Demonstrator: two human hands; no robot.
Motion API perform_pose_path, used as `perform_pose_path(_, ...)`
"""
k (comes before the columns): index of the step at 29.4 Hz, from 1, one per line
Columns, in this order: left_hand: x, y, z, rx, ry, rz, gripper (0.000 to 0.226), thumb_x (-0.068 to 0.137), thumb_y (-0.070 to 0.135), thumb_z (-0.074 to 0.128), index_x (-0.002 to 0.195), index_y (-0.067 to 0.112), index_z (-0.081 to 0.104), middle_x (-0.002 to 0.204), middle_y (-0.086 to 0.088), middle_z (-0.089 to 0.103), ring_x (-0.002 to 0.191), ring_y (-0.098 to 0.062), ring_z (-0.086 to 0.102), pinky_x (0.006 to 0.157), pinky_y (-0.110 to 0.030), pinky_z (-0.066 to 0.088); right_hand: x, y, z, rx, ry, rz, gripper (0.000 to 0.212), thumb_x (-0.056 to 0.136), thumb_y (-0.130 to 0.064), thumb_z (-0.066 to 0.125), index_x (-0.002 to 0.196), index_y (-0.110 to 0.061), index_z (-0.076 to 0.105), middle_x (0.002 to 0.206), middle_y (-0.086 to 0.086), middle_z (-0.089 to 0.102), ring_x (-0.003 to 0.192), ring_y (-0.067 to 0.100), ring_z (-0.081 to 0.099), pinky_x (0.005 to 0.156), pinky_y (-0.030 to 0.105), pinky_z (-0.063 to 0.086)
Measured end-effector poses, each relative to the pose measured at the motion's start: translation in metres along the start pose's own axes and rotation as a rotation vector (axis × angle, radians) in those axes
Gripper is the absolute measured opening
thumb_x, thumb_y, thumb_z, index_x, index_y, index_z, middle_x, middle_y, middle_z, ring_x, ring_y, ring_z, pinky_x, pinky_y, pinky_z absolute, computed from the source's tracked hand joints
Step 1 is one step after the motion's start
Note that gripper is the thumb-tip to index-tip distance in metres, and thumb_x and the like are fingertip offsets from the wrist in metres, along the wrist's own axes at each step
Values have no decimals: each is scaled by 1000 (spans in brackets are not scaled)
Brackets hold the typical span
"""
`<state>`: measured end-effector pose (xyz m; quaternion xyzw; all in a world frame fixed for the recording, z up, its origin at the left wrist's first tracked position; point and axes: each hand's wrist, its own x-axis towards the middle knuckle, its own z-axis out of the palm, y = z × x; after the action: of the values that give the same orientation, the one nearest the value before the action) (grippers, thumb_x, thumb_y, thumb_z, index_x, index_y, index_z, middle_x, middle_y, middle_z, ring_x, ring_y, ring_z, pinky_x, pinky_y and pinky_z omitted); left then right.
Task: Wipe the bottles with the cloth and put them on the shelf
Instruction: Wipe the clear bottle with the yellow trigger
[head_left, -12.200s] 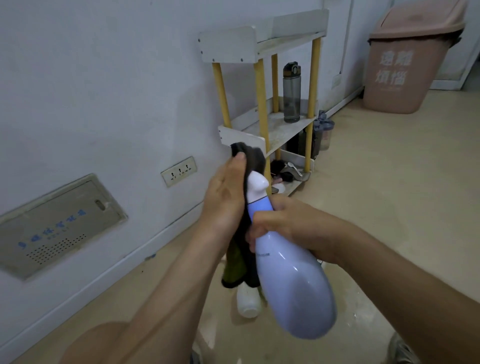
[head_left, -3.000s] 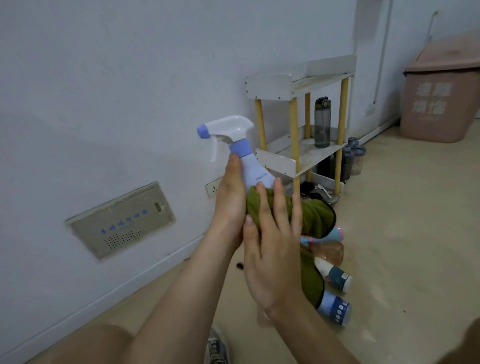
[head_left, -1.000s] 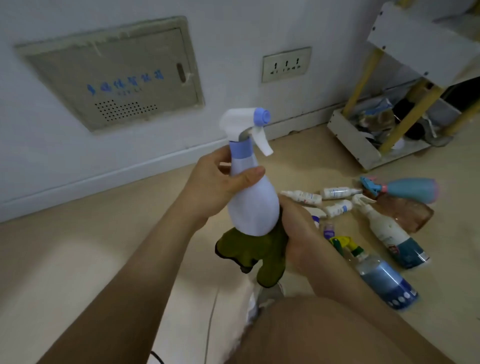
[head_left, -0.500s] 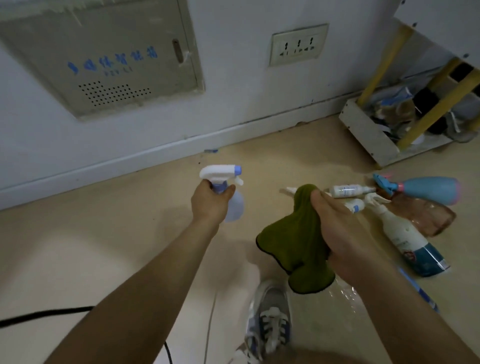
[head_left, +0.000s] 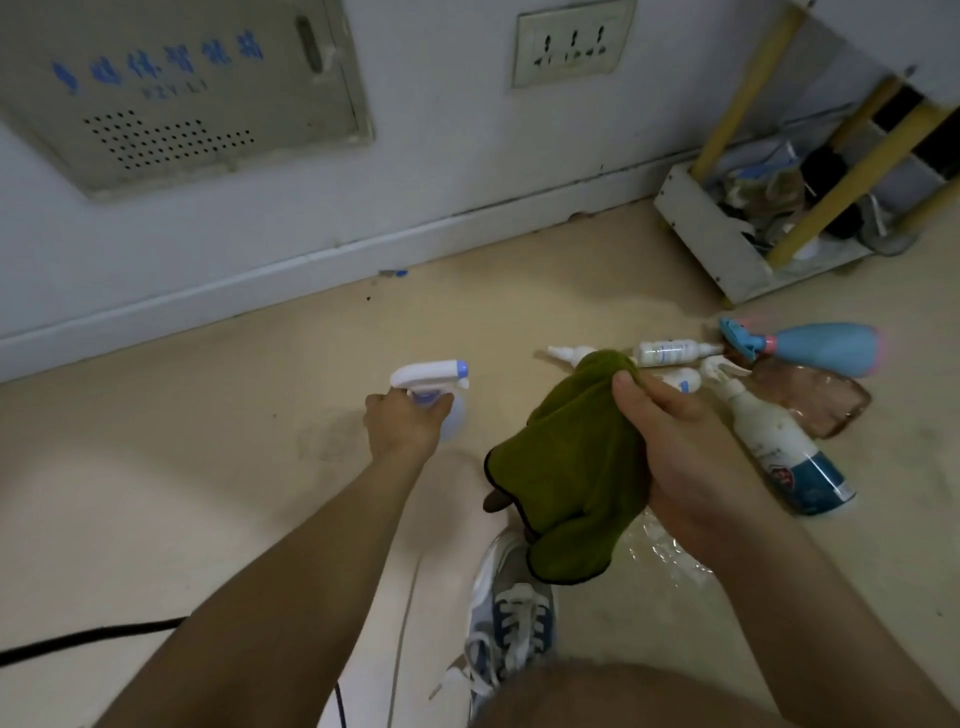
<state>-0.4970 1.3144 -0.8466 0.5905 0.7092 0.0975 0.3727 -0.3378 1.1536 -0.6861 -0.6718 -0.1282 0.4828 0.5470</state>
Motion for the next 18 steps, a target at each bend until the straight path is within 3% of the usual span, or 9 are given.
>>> perform_pose_path(3,-11,-4,-13,29,-119,-51,67,83,36,74,136,5,47,128,-17,49,102,-31,57,78,-35,49,-15,-8,-6,-83,54,-62,14,97,-32,57,99,-32,71,90,-16,76,89,6,72,81,29,55)
perform_pose_path(6,-23,-6,-33,71,-189,-73,39,84,20,63,116,-2,58,112,-21,64,93,-35,65,66,-30,44,-36,-22,-21,-104,143,-89,24,94,-35,63,115,-27,70,106,-8,74,100,14,70,89,37,56)
perform_pose_path(8,-38,-2,-49,10,-199,-51,23,83,11,56,100,0,67,99,-22,70,87,-36,68,65,-29,45,-51,-34,-34,-10,185,-94,24,92,-29,65,114,-20,70,107,0,73,99,17,70,81,34,56)
perform_pose_path(10,-62,12,-69,-121,-222,14,20,84,4,54,96,5,70,87,-16,70,70,-30,64,63,-26,46,-69,-44,-47,158,227,-66,24,90,-25,68,113,-16,69,112,7,72,102,23,69,77,34,55)
perform_pose_path(14,-118,71,-119,-286,-278,201,23,88,-4,50,92,5,71,70,-7,63,44,-9,50,43,-14,40,-117,-55,-72,541,185,21,41,91,-25,65,129,-12,61,120,14,70,104,31,70,67,39,61)
perform_pose_path(18,-175,150,-172,-198,-394,461,25,94,3,46,98,9,71,78,-7,66,53,-13,49,47,-16,42,-173,-58,-93,623,142,17,40,92,-24,61,128,-7,61,118,18,70,105,31,69,74,40,57)
